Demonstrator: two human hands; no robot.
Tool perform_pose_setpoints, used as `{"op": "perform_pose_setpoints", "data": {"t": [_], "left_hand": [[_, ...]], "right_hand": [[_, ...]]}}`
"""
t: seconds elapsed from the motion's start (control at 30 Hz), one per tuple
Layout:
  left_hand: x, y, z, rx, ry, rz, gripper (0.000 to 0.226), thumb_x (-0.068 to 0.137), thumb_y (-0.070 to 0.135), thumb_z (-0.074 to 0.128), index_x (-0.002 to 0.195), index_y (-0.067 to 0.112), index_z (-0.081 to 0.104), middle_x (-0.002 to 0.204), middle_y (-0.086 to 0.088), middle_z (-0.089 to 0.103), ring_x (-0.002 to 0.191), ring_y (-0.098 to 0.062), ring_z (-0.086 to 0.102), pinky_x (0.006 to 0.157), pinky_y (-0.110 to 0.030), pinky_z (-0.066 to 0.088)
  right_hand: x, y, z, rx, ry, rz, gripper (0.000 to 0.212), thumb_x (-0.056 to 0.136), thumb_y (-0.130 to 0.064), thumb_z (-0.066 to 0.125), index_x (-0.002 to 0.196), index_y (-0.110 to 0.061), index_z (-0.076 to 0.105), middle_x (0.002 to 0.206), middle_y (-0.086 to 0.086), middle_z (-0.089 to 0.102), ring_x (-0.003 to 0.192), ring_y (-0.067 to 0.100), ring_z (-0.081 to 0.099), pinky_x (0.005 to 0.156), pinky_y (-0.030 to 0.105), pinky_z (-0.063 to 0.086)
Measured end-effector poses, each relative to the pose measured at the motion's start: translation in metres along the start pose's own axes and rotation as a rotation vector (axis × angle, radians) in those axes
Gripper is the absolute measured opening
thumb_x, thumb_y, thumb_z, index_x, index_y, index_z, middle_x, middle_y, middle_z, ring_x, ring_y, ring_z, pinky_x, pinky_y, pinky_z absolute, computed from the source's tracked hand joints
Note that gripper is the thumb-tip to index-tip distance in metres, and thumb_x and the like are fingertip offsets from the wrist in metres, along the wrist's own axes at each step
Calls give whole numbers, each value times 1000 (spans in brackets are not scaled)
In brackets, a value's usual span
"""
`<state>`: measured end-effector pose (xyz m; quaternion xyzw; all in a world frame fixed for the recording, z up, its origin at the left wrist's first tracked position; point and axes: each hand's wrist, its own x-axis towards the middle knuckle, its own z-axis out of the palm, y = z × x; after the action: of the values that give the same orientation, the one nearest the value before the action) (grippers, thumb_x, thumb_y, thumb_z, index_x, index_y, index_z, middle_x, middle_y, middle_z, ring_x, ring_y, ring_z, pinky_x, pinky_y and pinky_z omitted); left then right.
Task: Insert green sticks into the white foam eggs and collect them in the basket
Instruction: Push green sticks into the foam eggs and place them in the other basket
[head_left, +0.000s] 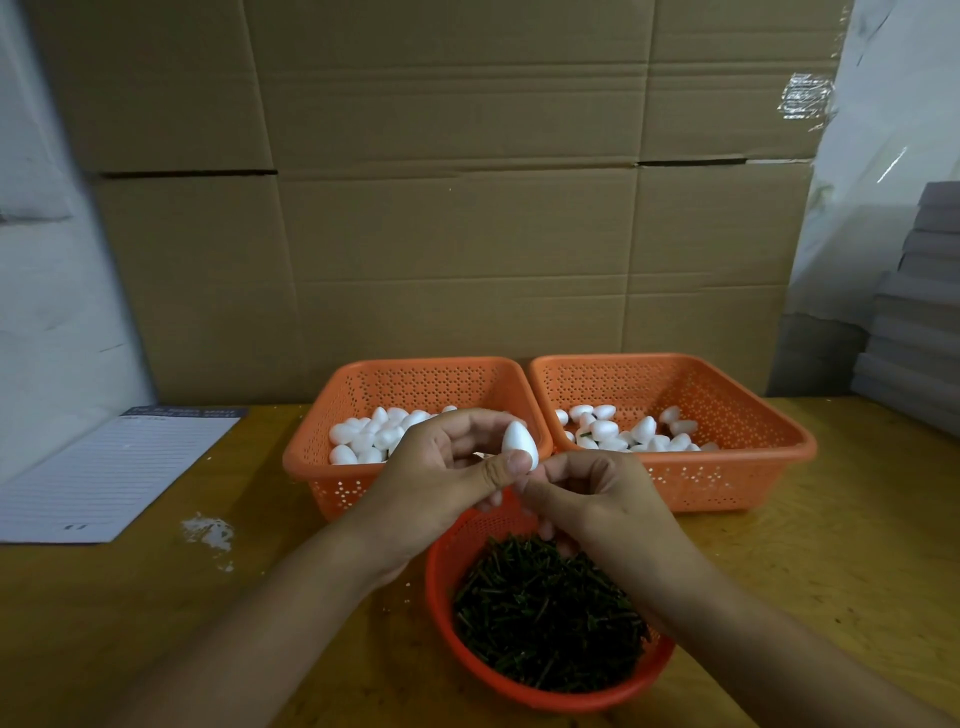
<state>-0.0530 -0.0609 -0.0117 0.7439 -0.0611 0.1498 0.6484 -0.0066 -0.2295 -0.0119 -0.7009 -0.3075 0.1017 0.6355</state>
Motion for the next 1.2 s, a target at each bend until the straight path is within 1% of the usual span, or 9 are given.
{"op": "perform_pose_setpoints", "data": {"t": [0.17,0.33,0.4,0.5,0.63,0.73,0.9,1.07,1.2], "left_hand": [[1,-1,1,-18,44,-3,41,74,31,77,112,18,68,95,-1,76,64,-6,63,64,-18,53],[2,-2,1,7,87,-4,48,76,36,76,121,24,64,109,4,75,69,-9,67,65,-20,54],[4,-3,-1,17,138,-10,44,81,39,72,122,27,62,109,5,74,71,-9,67,64,-21,54],[8,-3,-7,25,248,-30,19,98,30,60,117,29,63,104,8,75,70,-9,67,62,-22,54],[12,-2,-17,-11,348,-66,19,103,18,51,111,25,67,97,8,75,65,-10,65,58,-24,52],[13,-3,-19,-32,386,-91,22,102,14,50,109,24,68,96,6,75,64,-9,64,57,-23,52],[14,-4,-21,-44,389,-113,24,100,12,52,108,26,69,97,5,76,64,-10,64,57,-24,52],[15,-4,-25,-49,407,-113,21,98,13,55,108,25,69,99,3,75,64,-10,64,56,-24,51],[17,-2,-29,-35,424,-94,22,98,10,54,108,24,68,95,4,75,63,-9,64,54,-23,52]], "right_hand": [[2,3,1,-9,34,-14,17,93,-20,68,81,-8,74,59,5,62,49,6,53,49,17,44],[5,6,-5,8,68,-3,22,95,-17,64,77,-8,72,60,3,64,52,7,57,50,19,45],[9,7,-11,55,93,42,24,95,-17,63,74,-9,70,61,2,64,55,8,58,50,19,46],[17,7,-24,196,152,152,23,94,-19,63,74,-11,68,66,3,62,56,9,54,48,21,43],[28,11,-45,309,270,248,23,93,-18,66,71,-17,71,63,-2,59,50,5,51,45,20,40],[35,14,-59,390,378,291,8,93,-18,67,93,-10,68,61,-6,60,47,4,52,40,18,40],[42,18,-80,504,485,269,18,94,-20,64,105,-6,67,59,-6,57,47,4,51,39,17,41],[43,17,-83,534,384,280,21,95,-12,55,112,-6,65,61,-4,55,49,6,51,42,18,40],[32,8,-66,198,57,286,16,94,-12,60,106,-10,71,70,0,65,57,9,58,48,21,45]]}}
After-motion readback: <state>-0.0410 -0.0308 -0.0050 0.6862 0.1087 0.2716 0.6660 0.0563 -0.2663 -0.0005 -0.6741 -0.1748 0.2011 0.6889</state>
